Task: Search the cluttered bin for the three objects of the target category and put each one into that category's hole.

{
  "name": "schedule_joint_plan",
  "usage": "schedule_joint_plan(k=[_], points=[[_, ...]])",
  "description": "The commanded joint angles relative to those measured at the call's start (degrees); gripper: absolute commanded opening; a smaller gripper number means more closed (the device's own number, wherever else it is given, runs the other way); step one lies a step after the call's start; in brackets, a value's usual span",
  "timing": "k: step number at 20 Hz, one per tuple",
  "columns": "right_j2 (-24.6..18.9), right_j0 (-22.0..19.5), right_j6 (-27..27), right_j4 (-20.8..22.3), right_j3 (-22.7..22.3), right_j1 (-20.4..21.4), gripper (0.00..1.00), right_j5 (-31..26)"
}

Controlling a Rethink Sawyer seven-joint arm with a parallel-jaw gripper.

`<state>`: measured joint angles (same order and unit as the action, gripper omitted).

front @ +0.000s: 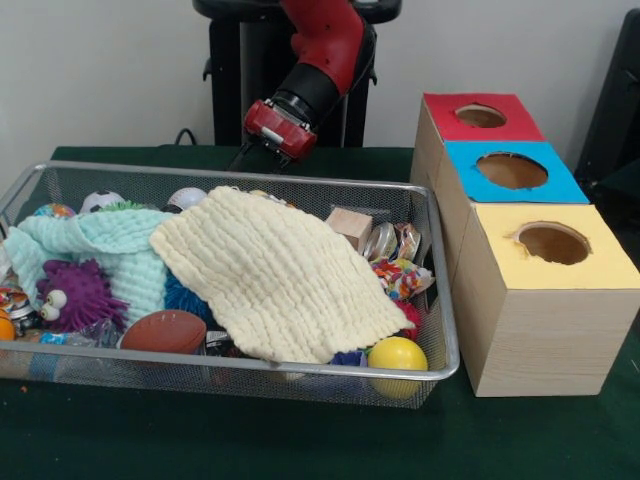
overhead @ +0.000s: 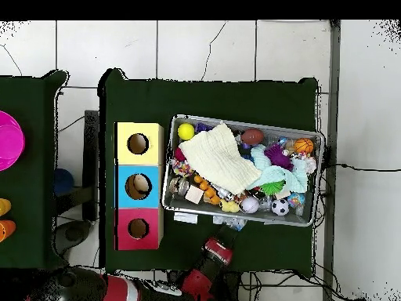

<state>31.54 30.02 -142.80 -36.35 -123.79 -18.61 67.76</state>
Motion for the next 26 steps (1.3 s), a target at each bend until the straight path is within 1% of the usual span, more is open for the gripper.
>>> schedule_joint_plan(k=[1, 3, 6, 10, 12, 20, 26], points=[[-9.68, 2.82, -8.50, -7.13, 0.34, -6.64, 1.00, 1.06], [-9.62, 3.88, -8.97, -8.58, 0.60, -7.27, 1.00, 1.04], [-9.01, 4.37, -10.43, -8.37, 1.43, -8.27, 1.00, 1.36], [-7.44, 2.74, -13.47, -4.31, 4.02, -10.23, 1.00, 3.11], [-6.56, 1.30, -14.93, -2.12, 6.17, -11.78, 1.00, 5.25], [-4.85, -2.10, -14.70, 2.07, 9.16, -14.00, 1.00, 10.90], [-4.32, -4.93, -13.89, 4.61, 10.12, -14.44, 1.00, 14.33]])
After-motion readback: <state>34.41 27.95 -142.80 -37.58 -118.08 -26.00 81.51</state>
